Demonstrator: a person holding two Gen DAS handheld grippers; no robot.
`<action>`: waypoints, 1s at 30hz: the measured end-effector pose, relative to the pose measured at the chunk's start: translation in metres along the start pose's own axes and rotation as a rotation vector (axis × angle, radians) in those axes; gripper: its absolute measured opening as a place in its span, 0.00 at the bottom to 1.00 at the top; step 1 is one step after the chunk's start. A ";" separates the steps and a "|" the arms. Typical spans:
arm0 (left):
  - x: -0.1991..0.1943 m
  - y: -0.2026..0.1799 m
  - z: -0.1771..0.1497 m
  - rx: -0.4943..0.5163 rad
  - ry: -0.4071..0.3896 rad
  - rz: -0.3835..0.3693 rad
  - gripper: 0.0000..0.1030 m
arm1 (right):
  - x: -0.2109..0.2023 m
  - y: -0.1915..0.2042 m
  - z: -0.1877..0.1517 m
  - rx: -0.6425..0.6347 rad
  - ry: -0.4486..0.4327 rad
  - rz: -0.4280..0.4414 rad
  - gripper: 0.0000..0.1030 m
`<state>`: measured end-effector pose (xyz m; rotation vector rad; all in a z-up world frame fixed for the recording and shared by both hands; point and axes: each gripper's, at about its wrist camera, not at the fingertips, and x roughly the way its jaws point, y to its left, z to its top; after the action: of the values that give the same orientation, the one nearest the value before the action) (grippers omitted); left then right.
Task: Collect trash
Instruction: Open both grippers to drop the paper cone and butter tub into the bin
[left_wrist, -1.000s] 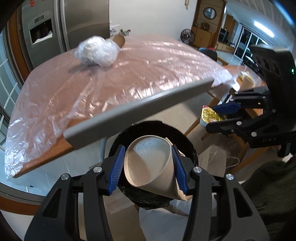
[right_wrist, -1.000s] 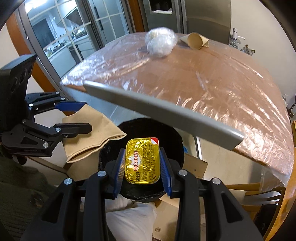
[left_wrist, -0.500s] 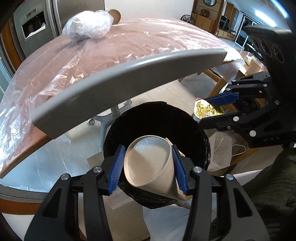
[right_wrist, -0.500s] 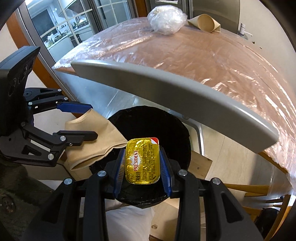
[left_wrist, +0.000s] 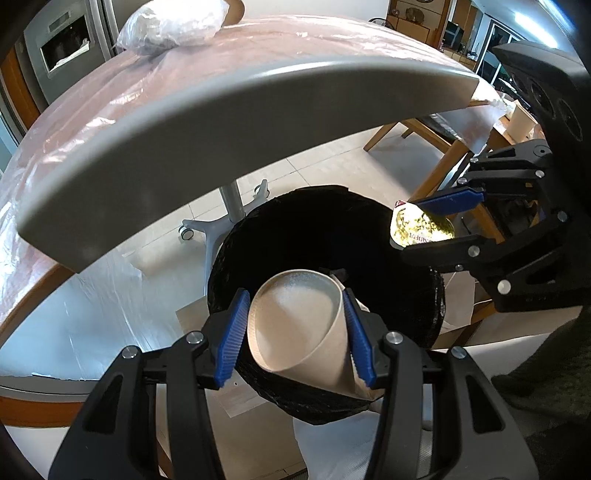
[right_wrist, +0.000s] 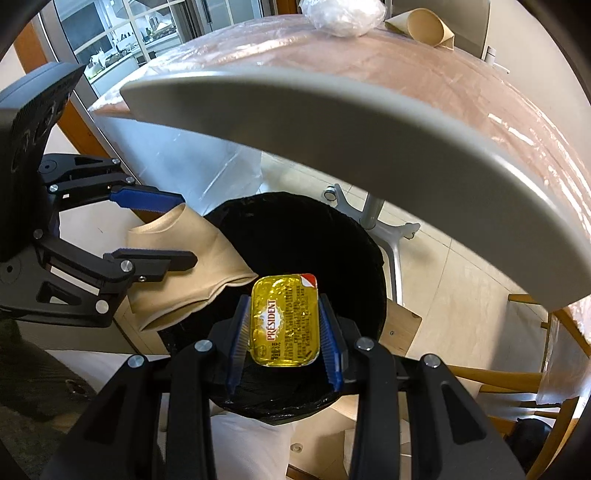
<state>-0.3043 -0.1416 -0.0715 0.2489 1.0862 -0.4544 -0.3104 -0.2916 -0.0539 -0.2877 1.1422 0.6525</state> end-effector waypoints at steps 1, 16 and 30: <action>0.001 0.001 0.000 0.000 0.002 0.001 0.50 | 0.002 0.000 -0.001 -0.001 0.003 -0.004 0.34; 0.015 0.004 0.006 -0.012 0.014 0.005 0.50 | 0.009 0.002 0.001 0.017 0.022 -0.037 0.34; -0.031 0.010 0.008 -0.039 -0.038 -0.021 0.80 | -0.056 0.001 0.002 0.043 -0.049 -0.034 0.66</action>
<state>-0.3056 -0.1291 -0.0401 0.1934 1.0603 -0.4545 -0.3242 -0.3084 -0.0019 -0.2529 1.1013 0.6017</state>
